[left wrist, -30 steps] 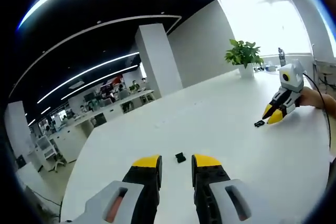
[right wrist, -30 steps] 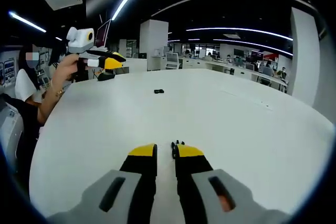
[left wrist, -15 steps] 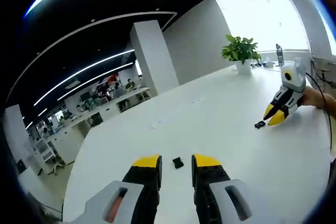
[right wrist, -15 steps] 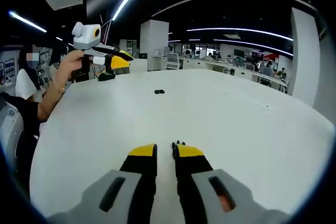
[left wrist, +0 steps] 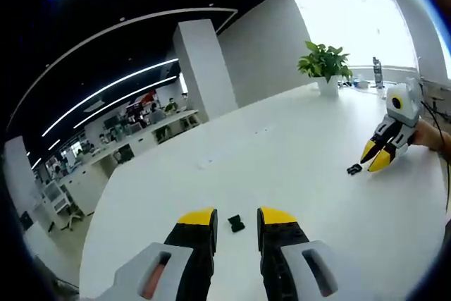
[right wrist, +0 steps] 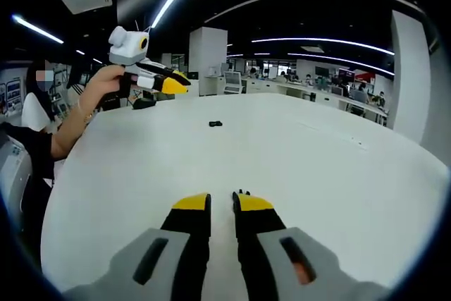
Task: Snap the two parts of the plastic buckle together until the buckle closes and remains connected.
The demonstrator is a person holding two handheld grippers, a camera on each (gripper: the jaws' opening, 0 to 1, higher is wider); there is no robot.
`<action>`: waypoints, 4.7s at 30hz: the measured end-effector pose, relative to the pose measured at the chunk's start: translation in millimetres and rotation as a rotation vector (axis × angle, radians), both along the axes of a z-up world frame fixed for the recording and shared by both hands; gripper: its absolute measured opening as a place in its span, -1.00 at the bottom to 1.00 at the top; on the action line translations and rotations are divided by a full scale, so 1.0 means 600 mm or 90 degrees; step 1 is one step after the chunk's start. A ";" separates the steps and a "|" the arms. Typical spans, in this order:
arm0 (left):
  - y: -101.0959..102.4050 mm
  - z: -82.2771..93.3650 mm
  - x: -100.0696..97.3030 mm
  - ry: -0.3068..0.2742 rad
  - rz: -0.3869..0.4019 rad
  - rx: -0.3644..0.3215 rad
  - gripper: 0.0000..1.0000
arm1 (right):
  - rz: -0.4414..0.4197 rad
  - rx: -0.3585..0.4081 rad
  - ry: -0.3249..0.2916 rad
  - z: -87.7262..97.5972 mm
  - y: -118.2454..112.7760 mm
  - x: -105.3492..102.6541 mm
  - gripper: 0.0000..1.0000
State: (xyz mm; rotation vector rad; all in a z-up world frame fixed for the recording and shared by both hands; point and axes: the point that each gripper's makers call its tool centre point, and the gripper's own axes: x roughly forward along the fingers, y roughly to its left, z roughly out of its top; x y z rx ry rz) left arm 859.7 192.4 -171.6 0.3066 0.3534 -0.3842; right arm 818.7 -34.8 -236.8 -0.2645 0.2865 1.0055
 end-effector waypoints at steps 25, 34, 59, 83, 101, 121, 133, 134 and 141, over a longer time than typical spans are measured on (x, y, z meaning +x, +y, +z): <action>-0.016 -0.060 0.068 0.074 0.009 -0.006 -0.57 | 0.003 0.006 0.003 0.000 0.003 -0.002 -0.73; -0.016 -0.078 0.088 0.098 0.007 -0.029 -0.57 | 0.003 0.004 0.005 -0.001 0.003 -0.002 -0.73; -0.009 -0.122 0.101 0.153 0.010 -0.069 -0.60 | 0.005 0.005 0.000 0.004 0.005 -0.005 -0.73; -0.011 -0.145 0.106 0.164 0.009 -0.090 -0.72 | 0.011 -0.023 -0.025 0.004 0.006 -0.004 -0.73; -0.011 -0.120 0.081 0.131 -0.019 -0.108 -0.73 | -0.009 -0.015 -0.027 0.000 -0.002 0.010 -0.73; -0.039 -0.123 0.015 0.188 -0.132 -0.060 -0.74 | -0.046 0.011 -0.019 0.000 -0.013 0.032 -0.74; -0.050 -0.133 -0.002 0.213 -0.153 -0.079 -0.80 | -0.045 0.007 -0.008 -0.009 -0.011 0.034 -0.74; -0.049 -0.132 -0.001 0.210 -0.150 -0.076 -0.79 | -0.045 0.007 -0.009 -0.008 -0.011 0.034 -0.74; -0.015 -0.121 0.015 0.173 -0.092 -0.038 -0.79 | -0.044 0.004 -0.006 -0.010 -0.011 0.034 -0.74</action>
